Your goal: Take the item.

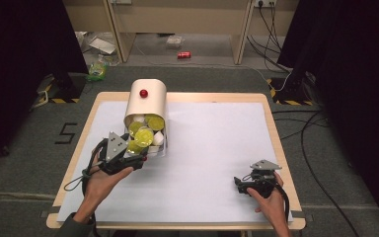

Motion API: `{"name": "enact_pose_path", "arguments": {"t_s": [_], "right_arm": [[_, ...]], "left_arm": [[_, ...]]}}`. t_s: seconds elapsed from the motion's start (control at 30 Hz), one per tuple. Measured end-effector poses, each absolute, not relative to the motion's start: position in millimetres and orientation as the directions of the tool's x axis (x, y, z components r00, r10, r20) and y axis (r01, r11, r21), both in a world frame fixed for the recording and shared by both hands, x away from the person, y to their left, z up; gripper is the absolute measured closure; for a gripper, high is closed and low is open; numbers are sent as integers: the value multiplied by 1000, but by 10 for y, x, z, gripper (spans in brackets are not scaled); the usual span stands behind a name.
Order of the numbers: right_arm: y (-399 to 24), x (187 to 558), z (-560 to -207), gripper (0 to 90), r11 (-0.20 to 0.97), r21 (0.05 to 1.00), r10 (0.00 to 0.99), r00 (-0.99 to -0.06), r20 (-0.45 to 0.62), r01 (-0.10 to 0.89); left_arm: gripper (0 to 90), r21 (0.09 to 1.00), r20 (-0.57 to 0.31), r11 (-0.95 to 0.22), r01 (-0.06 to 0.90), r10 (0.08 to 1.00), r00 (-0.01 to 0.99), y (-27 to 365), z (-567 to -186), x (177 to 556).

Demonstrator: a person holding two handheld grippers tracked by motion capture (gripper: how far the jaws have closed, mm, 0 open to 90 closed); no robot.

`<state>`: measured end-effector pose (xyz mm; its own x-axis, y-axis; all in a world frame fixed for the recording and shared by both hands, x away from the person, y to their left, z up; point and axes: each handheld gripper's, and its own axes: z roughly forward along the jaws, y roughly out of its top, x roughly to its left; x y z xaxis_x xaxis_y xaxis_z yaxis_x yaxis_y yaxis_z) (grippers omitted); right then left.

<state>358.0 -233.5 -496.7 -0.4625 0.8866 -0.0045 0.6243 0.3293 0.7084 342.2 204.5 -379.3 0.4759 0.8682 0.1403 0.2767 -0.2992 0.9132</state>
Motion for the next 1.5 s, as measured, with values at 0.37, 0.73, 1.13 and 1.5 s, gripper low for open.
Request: {"name": "enact_pose_path", "arguments": {"t_s": [0.37,0.73,1.13,1.5], "right_arm": [[-2334,3579,-4968,69,330,709,887,-462,-7,623],[-2331,3578,-4968,69,328,709,888,-460,-6,624],[-2331,3578,-4968,69,330,709,887,-461,-7,623],[-2332,3579,-4968,69,331,710,887,-462,-8,622]], "left_arm": [[271,910,159,-311,273,871,464,2007,-3828,3542],[358,898,166,-328,292,870,465,1935,-3842,3680],[386,894,163,-336,295,860,484,1974,-3766,3666],[386,908,103,-293,300,849,519,2051,-3598,3619]]}}
